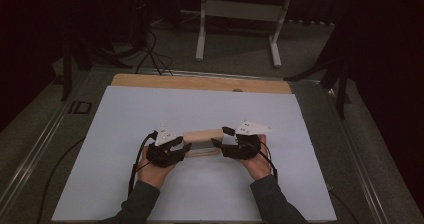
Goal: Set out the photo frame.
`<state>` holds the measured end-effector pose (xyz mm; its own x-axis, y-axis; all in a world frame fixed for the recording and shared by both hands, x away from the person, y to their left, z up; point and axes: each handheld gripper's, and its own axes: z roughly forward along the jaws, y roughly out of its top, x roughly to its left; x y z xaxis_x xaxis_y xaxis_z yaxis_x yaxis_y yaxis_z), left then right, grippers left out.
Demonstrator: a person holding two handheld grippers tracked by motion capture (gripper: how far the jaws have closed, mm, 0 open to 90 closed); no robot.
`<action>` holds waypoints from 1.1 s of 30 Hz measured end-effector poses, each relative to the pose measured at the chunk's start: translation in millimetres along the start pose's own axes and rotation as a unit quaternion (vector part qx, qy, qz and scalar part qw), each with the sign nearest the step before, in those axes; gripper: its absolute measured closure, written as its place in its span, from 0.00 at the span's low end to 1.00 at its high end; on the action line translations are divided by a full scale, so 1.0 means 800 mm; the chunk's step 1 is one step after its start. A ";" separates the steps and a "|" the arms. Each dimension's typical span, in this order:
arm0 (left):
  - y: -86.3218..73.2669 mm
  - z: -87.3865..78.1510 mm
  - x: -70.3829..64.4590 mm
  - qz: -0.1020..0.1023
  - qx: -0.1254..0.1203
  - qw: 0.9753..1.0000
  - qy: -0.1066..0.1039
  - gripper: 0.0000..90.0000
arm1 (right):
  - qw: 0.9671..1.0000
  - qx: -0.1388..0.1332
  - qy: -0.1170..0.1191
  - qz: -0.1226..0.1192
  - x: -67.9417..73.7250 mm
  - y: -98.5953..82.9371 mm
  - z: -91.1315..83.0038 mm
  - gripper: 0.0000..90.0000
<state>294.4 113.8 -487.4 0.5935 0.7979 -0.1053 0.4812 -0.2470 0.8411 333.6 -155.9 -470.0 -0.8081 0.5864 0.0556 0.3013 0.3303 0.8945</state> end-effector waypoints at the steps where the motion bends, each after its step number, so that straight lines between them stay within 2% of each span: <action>1: 0.000 0.000 0.000 0.000 0.000 1.000 0.000 0.64 | 1.000 0.002 0.001 -0.002 0.000 -0.001 0.001 0.41; 12: 0.000 0.001 0.001 -0.004 -0.001 1.000 0.000 0.64 | 1.000 0.019 0.000 -0.015 -0.001 -0.011 0.015 0.42; 18: 0.000 0.001 0.004 -0.004 -0.002 1.000 -0.007 0.65 | 1.000 0.018 -0.003 -0.017 -0.006 -0.012 0.017 0.49; 33: 0.006 0.000 0.010 -0.012 -0.014 1.000 -0.008 0.64 | 1.000 0.018 -0.004 -0.015 -0.009 -0.012 0.021 0.53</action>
<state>301.7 118.9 -484.6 0.5923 0.7945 -0.1341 0.4769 -0.2115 0.8531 344.9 -150.7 -486.1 -0.8124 0.5825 0.0254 0.2954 0.3737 0.8792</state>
